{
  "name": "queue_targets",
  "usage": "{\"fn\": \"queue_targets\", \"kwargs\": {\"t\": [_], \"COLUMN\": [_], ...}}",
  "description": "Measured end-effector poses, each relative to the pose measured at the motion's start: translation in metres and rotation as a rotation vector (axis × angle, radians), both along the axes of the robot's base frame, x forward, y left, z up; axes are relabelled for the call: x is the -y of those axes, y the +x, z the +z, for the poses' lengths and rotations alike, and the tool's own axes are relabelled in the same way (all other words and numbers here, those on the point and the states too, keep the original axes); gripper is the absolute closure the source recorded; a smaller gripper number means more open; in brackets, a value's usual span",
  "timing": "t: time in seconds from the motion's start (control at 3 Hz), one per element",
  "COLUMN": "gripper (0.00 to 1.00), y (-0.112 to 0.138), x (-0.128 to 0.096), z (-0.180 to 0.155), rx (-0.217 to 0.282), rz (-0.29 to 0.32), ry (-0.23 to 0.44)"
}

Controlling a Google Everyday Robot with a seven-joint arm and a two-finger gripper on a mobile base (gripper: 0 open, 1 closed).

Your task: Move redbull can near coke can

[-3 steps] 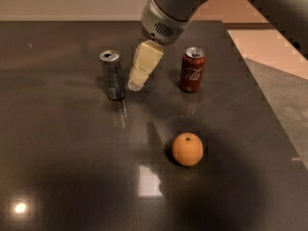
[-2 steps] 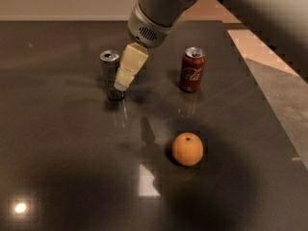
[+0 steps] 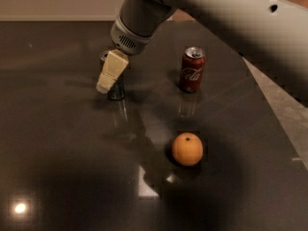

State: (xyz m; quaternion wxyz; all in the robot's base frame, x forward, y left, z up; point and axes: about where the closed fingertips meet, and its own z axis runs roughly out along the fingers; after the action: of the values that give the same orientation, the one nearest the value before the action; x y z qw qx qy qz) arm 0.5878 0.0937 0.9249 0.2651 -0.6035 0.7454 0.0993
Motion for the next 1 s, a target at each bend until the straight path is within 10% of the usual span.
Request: {"fn": "queue_targets", "kwargs": {"t": [1.0], "gripper": [0.65], "y": [0.0021], "x": [-0.0196], "z": [-0.0078], "rx": [-0.038], "rz": [-0.010], "ry": [0.041]}}
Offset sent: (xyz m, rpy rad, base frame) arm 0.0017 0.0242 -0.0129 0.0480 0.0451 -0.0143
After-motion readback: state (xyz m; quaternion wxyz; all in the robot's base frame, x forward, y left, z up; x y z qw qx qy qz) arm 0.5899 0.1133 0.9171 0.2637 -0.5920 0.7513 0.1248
